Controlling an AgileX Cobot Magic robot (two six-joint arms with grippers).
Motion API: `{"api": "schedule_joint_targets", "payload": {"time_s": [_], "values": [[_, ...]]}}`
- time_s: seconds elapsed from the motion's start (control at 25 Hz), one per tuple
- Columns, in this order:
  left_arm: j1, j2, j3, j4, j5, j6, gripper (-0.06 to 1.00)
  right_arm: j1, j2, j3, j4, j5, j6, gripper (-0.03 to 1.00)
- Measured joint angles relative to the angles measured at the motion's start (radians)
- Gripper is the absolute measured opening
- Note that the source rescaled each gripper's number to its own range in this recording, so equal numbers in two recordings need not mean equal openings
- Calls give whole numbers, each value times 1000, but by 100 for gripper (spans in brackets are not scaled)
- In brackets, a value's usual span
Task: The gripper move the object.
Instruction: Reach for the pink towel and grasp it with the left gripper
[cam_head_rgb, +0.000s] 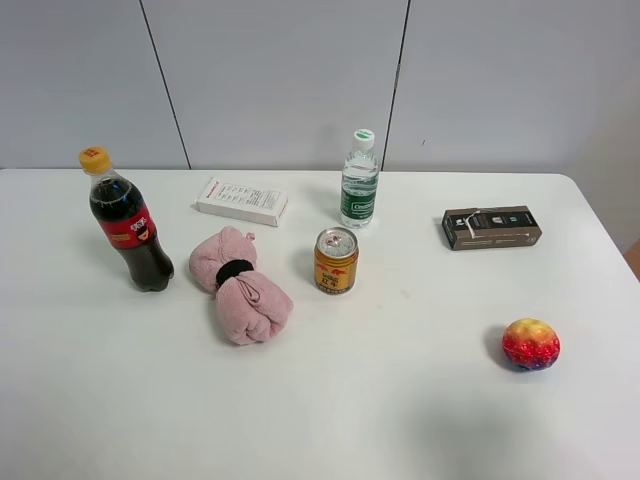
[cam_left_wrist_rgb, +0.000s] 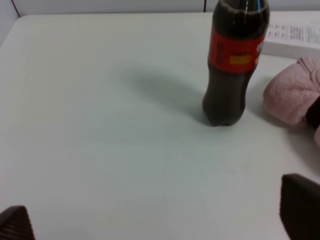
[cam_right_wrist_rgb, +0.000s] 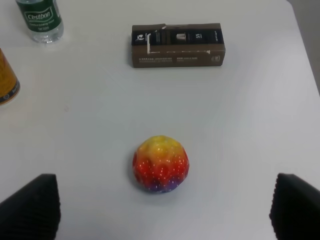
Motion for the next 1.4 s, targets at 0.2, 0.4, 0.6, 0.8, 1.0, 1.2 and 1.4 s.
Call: {"api": "schedule_joint_targets", "payload": {"time_s": [0.2,0.4,0.6,0.8,1.0,1.2,1.4], "values": [[0,0,0,0,0,0,100,0,0,0,0,0,0,100],[0,0,0,0,0,0,100,0,0,0,0,0,0,100],[0,0,0,0,0,0,100,0,0,0,0,0,0,100],[0,0,0,0,0,0,100,0,0,0,0,0,0,100],[0,0,0,0,0,0,100,0,0,0,0,0,0,100],[0,0,0,-14,0,-36,100,0,0,0,0,0,0,100],[0,82,-8,-79,-33,-186,100,0,0,0,0,0,0,100]]}}
